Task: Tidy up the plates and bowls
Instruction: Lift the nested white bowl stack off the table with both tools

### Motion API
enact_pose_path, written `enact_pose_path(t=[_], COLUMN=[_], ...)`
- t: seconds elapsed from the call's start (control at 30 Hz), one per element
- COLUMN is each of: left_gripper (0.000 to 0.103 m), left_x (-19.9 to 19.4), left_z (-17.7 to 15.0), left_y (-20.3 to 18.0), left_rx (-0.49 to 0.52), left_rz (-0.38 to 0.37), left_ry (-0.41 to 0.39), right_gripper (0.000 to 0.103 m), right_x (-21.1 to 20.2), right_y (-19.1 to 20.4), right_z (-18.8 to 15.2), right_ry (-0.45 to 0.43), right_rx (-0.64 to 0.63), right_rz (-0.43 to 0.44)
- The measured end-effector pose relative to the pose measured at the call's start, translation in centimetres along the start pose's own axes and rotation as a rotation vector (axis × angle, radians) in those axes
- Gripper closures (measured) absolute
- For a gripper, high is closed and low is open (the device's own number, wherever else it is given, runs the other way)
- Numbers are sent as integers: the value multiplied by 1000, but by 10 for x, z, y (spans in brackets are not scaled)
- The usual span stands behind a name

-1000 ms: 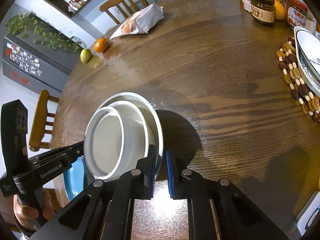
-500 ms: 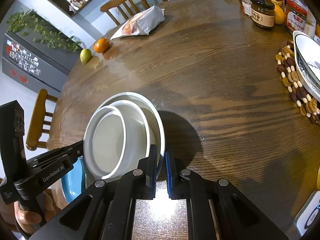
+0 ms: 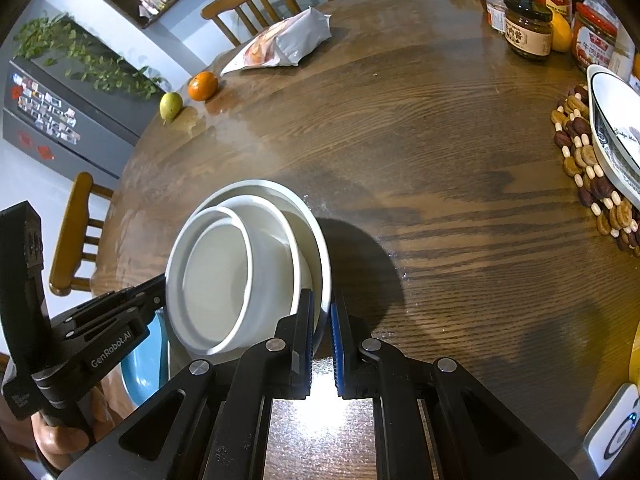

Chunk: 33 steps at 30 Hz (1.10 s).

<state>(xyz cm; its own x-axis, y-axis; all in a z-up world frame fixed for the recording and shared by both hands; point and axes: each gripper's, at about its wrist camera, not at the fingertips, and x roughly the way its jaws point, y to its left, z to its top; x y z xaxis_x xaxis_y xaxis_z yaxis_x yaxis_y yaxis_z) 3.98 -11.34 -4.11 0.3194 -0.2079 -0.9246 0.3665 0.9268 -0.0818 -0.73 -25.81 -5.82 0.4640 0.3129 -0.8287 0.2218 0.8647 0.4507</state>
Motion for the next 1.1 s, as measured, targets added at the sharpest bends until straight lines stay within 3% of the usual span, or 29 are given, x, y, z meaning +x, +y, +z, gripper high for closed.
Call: enact_pose_path(t=[1.1], left_gripper=[101], left_x=[-5], left_z=[0], left_y=[-2], left_rx=[20], left_rz=[33], left_ry=[-32], right_gripper=[92], right_x=[-2], right_y=[4], right_z=[-2], right_ry=[-13], right_rx=[18], right_rz=[-2])
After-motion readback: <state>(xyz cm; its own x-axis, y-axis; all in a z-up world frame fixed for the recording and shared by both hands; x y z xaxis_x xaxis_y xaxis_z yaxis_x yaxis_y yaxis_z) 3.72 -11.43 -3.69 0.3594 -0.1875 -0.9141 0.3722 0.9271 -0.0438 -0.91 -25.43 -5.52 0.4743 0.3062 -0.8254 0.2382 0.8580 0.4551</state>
